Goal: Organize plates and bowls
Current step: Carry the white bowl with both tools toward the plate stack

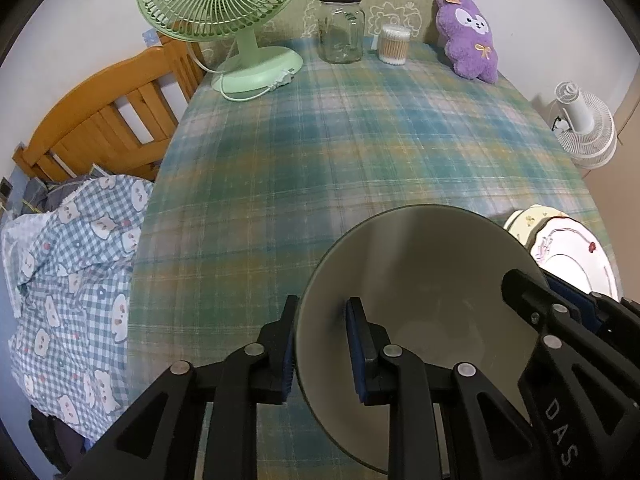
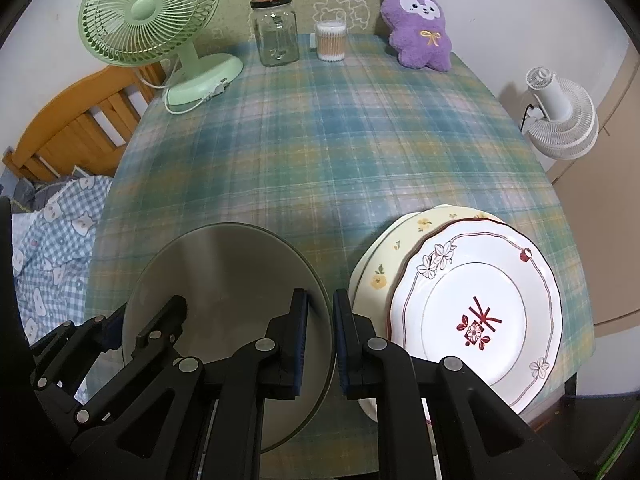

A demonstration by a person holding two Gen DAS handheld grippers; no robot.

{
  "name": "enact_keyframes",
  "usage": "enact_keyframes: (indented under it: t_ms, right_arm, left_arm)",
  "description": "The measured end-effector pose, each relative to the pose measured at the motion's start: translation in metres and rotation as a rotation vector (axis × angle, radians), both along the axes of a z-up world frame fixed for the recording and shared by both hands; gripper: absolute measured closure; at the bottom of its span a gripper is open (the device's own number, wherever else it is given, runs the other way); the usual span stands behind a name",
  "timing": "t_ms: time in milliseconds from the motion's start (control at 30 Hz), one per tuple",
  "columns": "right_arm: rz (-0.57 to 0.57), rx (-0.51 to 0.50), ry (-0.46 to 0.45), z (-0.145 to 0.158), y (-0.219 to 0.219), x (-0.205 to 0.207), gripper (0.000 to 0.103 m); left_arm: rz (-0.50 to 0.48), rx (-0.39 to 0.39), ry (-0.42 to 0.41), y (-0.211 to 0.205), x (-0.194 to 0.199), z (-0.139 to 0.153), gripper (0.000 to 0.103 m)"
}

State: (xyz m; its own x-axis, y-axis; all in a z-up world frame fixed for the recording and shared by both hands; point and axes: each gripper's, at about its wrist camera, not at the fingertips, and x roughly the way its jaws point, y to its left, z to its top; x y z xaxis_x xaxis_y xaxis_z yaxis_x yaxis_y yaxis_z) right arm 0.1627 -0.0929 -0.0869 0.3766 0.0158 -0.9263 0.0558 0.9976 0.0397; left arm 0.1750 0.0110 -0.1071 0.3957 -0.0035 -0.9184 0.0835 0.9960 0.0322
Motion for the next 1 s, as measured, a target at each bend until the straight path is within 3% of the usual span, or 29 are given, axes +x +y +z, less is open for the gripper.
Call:
enact_keyframes:
  t_ms: [267,333,1000]
  right_arm:
    - [0.042,0.061,0.033,-0.006,-0.007,0.008,0.083]
    - [0.043,0.066,0.045,-0.009,-0.006,0.011,0.078]
    - [0.07,0.177,0.115,-0.038,-0.009,0.029,0.066]
  left_arm:
    - [-0.019,-0.016,-0.01,0.0,-0.001,0.003,0.06]
    - [-0.012,-0.003,-0.014,0.0,0.0,0.002,0.054]
    - [0.034,-0.071,0.065,0.007,0.01,-0.02,0.052]
